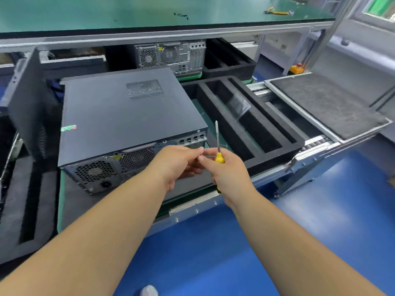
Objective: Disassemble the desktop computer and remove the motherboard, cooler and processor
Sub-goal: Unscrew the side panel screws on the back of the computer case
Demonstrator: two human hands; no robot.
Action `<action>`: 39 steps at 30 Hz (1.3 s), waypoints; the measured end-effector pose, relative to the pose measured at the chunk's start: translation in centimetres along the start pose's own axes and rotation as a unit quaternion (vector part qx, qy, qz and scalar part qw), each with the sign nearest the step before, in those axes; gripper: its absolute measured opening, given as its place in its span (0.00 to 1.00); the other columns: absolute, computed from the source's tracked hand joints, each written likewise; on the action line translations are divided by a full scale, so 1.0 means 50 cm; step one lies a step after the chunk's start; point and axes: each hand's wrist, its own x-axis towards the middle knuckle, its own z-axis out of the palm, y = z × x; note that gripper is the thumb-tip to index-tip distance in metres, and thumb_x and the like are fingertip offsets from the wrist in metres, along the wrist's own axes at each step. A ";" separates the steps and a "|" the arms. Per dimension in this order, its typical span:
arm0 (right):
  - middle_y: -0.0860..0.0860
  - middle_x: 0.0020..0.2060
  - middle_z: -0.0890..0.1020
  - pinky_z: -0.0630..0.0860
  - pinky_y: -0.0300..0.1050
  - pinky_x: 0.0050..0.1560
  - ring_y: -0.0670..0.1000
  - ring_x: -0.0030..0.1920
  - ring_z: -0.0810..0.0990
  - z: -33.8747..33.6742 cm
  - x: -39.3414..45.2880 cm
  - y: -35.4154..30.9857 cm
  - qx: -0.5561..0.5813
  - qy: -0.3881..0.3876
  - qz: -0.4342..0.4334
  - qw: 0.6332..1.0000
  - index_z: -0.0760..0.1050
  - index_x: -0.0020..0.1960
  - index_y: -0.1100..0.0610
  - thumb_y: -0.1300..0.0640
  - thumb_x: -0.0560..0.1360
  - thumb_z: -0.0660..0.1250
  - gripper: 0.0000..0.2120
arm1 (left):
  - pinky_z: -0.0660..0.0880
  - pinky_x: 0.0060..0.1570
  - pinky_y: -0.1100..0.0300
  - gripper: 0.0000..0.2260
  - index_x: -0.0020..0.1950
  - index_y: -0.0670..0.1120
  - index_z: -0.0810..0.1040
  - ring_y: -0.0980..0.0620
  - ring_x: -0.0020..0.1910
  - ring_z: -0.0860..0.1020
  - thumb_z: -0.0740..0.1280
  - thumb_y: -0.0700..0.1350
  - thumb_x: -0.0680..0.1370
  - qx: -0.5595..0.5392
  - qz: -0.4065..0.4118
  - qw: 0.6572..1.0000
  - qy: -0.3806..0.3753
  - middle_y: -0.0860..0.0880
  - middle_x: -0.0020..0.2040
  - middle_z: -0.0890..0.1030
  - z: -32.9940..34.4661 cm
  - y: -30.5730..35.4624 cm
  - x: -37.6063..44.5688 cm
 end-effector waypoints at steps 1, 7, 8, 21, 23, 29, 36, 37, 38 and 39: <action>0.50 0.40 0.85 0.68 0.37 0.36 0.38 0.30 0.76 -0.007 0.003 0.003 -0.004 0.009 0.003 1.000 0.82 0.48 0.50 0.55 0.74 0.73 0.04 | 0.78 0.32 0.64 0.11 0.38 0.45 0.81 0.53 0.31 0.81 0.69 0.47 0.78 0.011 -0.006 1.000 -0.012 0.47 0.32 0.83 0.004 0.002 0.004; 0.42 0.29 0.82 0.72 0.36 0.40 0.38 0.32 0.79 -0.016 0.030 0.028 -0.014 0.057 0.007 0.998 0.82 0.42 0.53 0.57 0.71 0.76 0.03 | 0.78 0.35 0.64 0.16 0.36 0.44 0.84 0.54 0.31 0.80 0.64 0.46 0.81 0.053 -0.028 0.994 -0.091 0.45 0.34 0.83 0.000 0.004 0.042; 0.43 0.30 0.82 0.73 0.37 0.41 0.38 0.33 0.79 -0.013 0.036 0.032 -0.014 0.062 0.011 0.998 0.83 0.41 0.52 0.57 0.71 0.76 0.03 | 0.78 0.35 0.64 0.18 0.36 0.44 0.85 0.54 0.31 0.80 0.63 0.46 0.82 0.059 -0.029 0.993 -0.102 0.44 0.35 0.84 -0.002 0.004 0.050; 0.49 0.43 0.83 0.74 0.45 0.42 0.48 0.37 0.74 -0.127 0.217 0.071 -0.025 0.193 0.128 0.972 0.82 0.47 0.48 0.56 0.75 0.70 0.04 | 0.79 0.44 0.61 0.13 0.54 0.40 0.82 0.50 0.43 0.83 0.62 0.47 0.82 0.020 -0.098 0.990 -0.101 0.43 0.46 0.85 -0.027 -0.012 0.108; 0.51 0.42 0.81 0.73 0.45 0.39 0.49 0.36 0.73 -0.152 0.254 0.076 -0.032 0.174 0.143 0.974 0.79 0.55 0.50 0.57 0.76 0.69 0.08 | 0.79 0.44 0.61 0.12 0.55 0.40 0.82 0.50 0.43 0.82 0.62 0.46 0.82 -0.020 -0.107 0.991 -0.082 0.43 0.47 0.85 -0.027 -0.005 0.109; 0.53 0.33 0.75 0.68 0.43 0.31 0.49 0.31 0.70 -0.181 0.308 0.088 -0.015 0.107 0.195 0.975 0.74 0.54 0.57 0.63 0.77 0.60 0.08 | 0.80 0.45 0.61 0.12 0.56 0.39 0.82 0.52 0.42 0.83 0.63 0.45 0.81 -0.146 -0.120 0.982 0.011 0.44 0.47 0.85 -0.004 0.000 0.099; 0.52 0.34 0.82 0.77 0.43 0.32 0.48 0.31 0.79 -0.124 0.195 0.066 0.045 -0.032 0.125 0.991 0.77 0.54 0.50 0.61 0.79 0.60 0.11 | 0.78 0.47 0.60 0.11 0.55 0.40 0.81 0.51 0.46 0.83 0.61 0.43 0.81 -0.294 -0.105 0.945 0.101 0.44 0.49 0.85 0.027 -0.011 0.084; 0.51 0.34 0.82 0.78 0.44 0.34 0.48 0.31 0.80 -0.116 0.172 0.060 0.047 -0.062 0.097 0.992 0.77 0.55 0.47 0.59 0.79 0.60 0.11 | 0.78 0.48 0.60 0.11 0.54 0.40 0.81 0.50 0.47 0.82 0.61 0.44 0.81 -0.314 -0.103 0.938 0.106 0.44 0.49 0.85 0.031 -0.012 0.084; 0.51 0.34 0.82 0.78 0.45 0.35 0.49 0.31 0.80 -0.109 0.152 0.053 0.044 -0.087 0.077 0.992 0.77 0.56 0.45 0.57 0.80 0.59 0.11 | 0.77 0.49 0.60 0.11 0.55 0.40 0.80 0.50 0.48 0.82 0.60 0.44 0.81 -0.329 -0.101 0.933 0.109 0.44 0.49 0.85 0.034 -0.013 0.083; 0.51 0.34 0.82 0.77 0.44 0.34 0.50 0.30 0.79 -0.102 0.136 0.047 0.039 -0.107 0.064 0.991 0.77 0.56 0.44 0.55 0.80 0.58 0.11 | 0.77 0.50 0.59 0.12 0.55 0.40 0.80 0.49 0.49 0.82 0.60 0.44 0.81 -0.338 -0.098 0.930 0.110 0.44 0.50 0.85 0.035 -0.013 0.083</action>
